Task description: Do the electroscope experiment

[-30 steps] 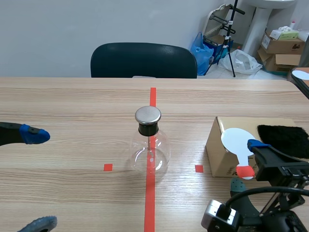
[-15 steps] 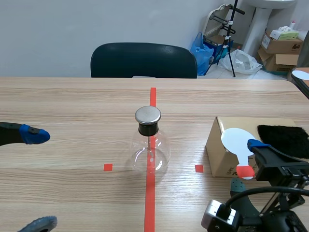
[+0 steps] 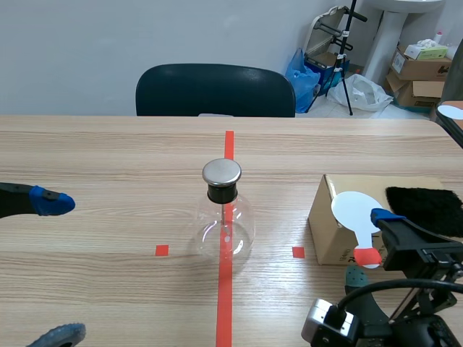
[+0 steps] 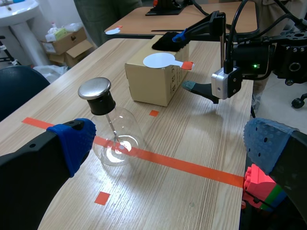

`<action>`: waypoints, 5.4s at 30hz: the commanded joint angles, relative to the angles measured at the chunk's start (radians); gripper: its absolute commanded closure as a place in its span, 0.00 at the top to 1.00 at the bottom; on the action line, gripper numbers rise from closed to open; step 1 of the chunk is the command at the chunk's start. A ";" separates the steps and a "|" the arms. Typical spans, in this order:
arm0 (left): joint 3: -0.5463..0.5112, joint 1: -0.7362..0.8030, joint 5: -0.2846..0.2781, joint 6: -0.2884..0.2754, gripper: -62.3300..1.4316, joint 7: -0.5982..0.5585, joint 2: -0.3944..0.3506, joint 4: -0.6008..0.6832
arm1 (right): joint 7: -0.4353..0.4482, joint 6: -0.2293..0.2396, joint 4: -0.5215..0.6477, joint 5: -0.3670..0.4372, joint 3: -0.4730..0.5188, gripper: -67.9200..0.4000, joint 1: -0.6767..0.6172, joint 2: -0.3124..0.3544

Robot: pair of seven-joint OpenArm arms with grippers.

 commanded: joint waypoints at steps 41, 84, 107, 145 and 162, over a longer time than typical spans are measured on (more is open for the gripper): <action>0.006 -0.005 -0.014 -0.002 1.00 -0.007 0.007 0.002 | 0.000 -0.058 0.019 0.003 0.003 1.00 0.011 0.013; 0.031 0.115 -0.299 0.289 1.00 0.740 0.381 0.474 | 0.060 0.317 0.639 1.024 0.100 1.00 -0.361 0.320; 0.082 0.030 -0.355 0.446 1.00 0.859 0.381 0.475 | 0.085 0.760 0.710 1.385 0.102 1.00 -0.301 0.451; 0.082 0.030 -0.347 0.445 1.00 0.858 0.381 0.475 | 0.093 0.759 0.710 1.395 0.102 1.00 -0.304 0.451; 0.082 0.030 -0.320 0.445 1.00 0.858 0.381 0.475 | 0.093 0.759 0.710 1.395 0.102 1.00 -0.304 0.450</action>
